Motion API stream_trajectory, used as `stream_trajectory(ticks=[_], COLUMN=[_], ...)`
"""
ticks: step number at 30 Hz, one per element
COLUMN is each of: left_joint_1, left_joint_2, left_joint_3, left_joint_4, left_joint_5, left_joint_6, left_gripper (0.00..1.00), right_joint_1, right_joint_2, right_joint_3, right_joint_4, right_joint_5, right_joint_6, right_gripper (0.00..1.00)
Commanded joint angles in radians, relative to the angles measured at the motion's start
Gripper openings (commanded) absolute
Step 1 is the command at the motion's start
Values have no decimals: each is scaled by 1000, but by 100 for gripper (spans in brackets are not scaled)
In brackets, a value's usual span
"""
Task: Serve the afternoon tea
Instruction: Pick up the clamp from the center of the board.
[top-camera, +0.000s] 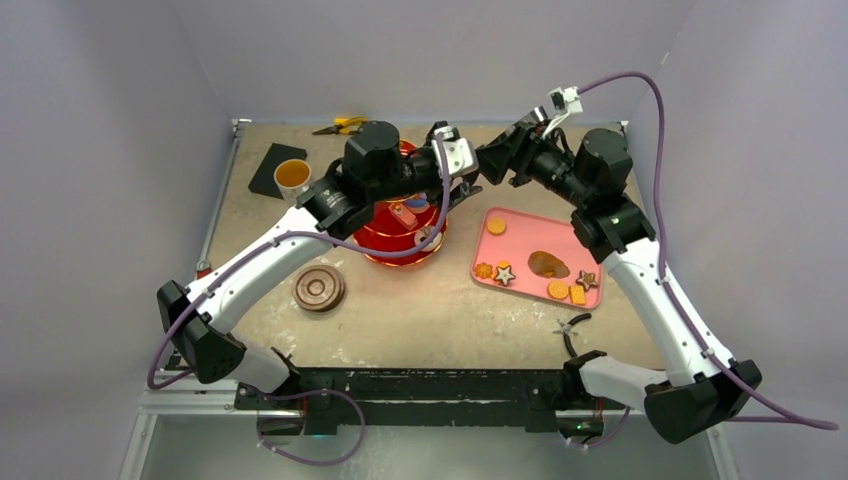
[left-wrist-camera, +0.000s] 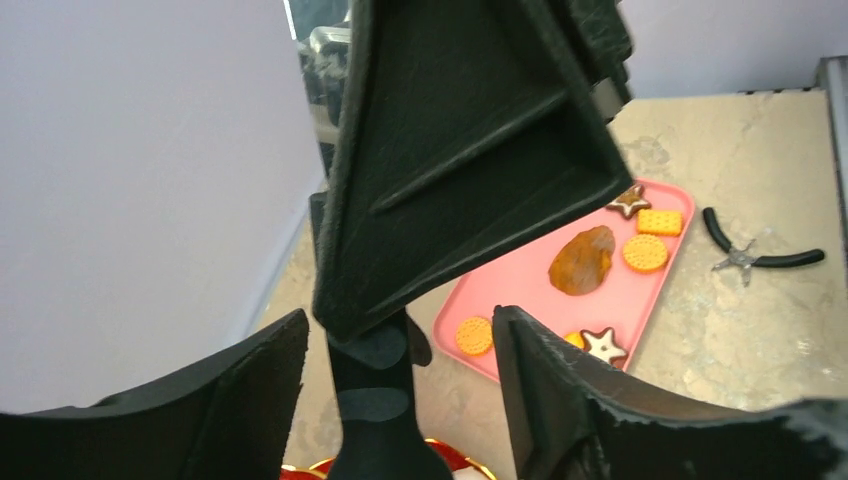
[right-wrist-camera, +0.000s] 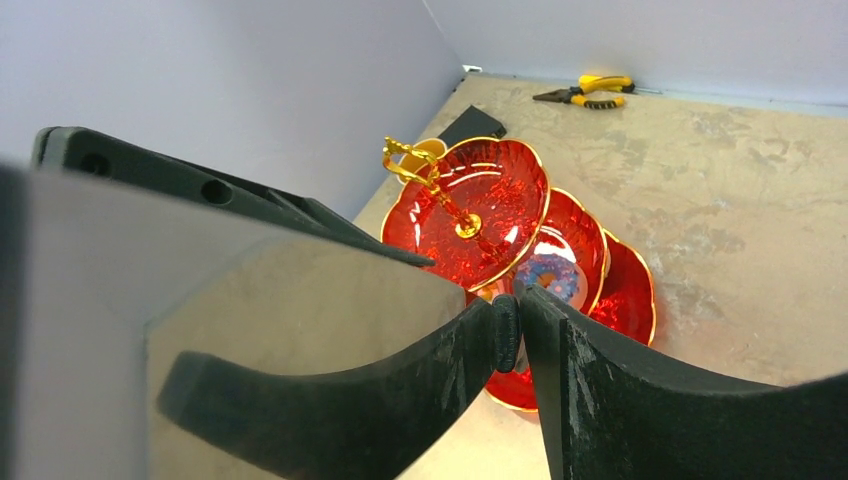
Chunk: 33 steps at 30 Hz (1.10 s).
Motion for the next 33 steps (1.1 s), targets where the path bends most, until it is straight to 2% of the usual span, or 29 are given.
stream_trajectory(ticks=[1, 7, 12, 15, 18, 25, 30, 33], left_joint_1=[-8, -8, 33, 129, 277, 610, 698, 715], left_joint_2=[-35, -52, -54, -12, 45, 171, 275, 269], left_joint_3=[32, 81, 181, 302, 413, 570, 672, 609], left_joint_4=[42, -19, -152, -262, -366, -489, -629, -630], left_joint_5=[-12, -100, -167, -165, -165, -99, -155, -174], left_joint_6=[-50, -128, -180, -237, -276, -369, -360, -348], left_gripper=[71, 81, 87, 89, 90, 90, 93, 95], right_joint_1=[-4, -6, -5, -5, -5, -4, -6, -5], right_joint_2=[-7, -52, -117, -116, -93, 37, 119, 158], right_joint_3=[22, -74, -252, -350, -412, -469, -477, -481], right_joint_4=[6, 41, 146, 215, 302, 418, 447, 455], right_joint_5=[54, 217, 384, 450, 527, 649, 699, 706], right_joint_6=[-3, -81, -162, -185, -190, -238, -244, -237], right_gripper=[70, 71, 71, 71, 71, 70, 69, 68])
